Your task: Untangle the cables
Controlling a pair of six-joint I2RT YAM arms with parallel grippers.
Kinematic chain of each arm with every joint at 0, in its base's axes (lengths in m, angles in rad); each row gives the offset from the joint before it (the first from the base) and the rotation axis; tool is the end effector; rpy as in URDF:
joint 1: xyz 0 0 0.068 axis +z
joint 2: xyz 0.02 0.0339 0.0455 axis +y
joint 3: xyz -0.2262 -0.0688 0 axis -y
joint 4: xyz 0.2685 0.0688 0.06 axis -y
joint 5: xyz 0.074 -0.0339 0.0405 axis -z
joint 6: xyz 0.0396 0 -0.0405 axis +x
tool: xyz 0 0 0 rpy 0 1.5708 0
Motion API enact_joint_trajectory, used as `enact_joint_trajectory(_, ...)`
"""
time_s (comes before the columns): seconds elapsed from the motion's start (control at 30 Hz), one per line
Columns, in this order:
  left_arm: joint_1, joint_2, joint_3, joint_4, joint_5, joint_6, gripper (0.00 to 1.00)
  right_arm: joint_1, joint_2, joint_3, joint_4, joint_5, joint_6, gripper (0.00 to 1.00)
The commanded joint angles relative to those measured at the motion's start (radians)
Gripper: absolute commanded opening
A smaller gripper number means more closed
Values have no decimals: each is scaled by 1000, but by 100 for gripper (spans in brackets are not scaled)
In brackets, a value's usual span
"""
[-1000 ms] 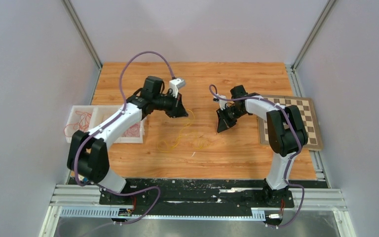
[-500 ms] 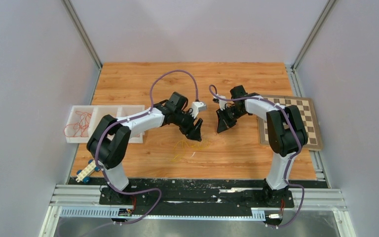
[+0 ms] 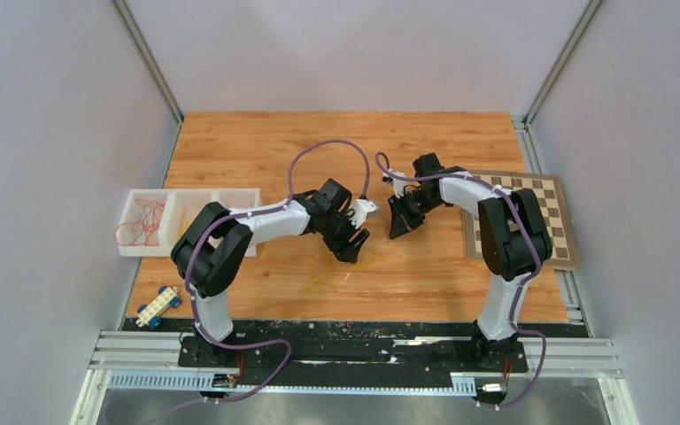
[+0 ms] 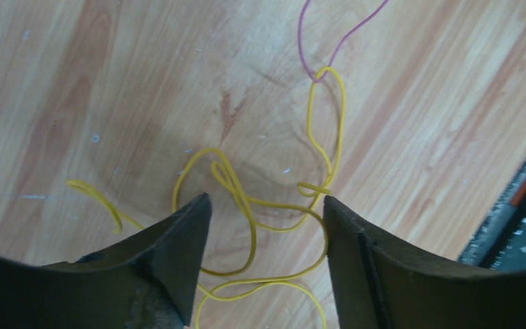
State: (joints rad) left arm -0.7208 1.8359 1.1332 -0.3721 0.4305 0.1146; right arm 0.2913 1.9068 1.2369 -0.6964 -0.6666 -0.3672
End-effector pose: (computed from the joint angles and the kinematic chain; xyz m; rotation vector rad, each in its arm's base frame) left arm 0.2710 -0.2601 0.1073 1.2297 2.4029 -0.7661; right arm 0.3413 0.1279 0.1044 -0.9869 2.5845 0.9458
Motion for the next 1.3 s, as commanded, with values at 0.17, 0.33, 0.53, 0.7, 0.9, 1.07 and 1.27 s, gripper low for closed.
enact_joint_trajectory(0.17, -75, 46, -39, -17, -289, 83, 43, -6, -31, 14, 0, -10, -8, 0)
enact_joint_trajectory(0.33, -121, 75, -35, -59, -417, 88, 30, -15, -22, 23, -1, 9, -4, 0)
enact_joint_trajectory(0.53, -130, 112, 19, -157, -495, 147, 0, -31, -49, 4, -8, 101, -58, 0)
enact_joint_trajectory(0.7, -26, 71, -19, -179, -508, 246, 0, -123, -86, 16, -70, 140, -133, 0)
enact_joint_trajectory(0.9, 78, 68, -44, -169, -503, 324, 0, -207, -135, 107, -166, 91, -169, 0)
enact_joint_trajectory(1.07, 86, 65, -33, -166, -460, 319, 0, -227, -166, 153, -206, 85, -185, 0)
enact_joint_trajectory(1.27, 86, 41, -17, -178, -387, 308, 0, -233, -178, 165, -224, 68, -183, 0)
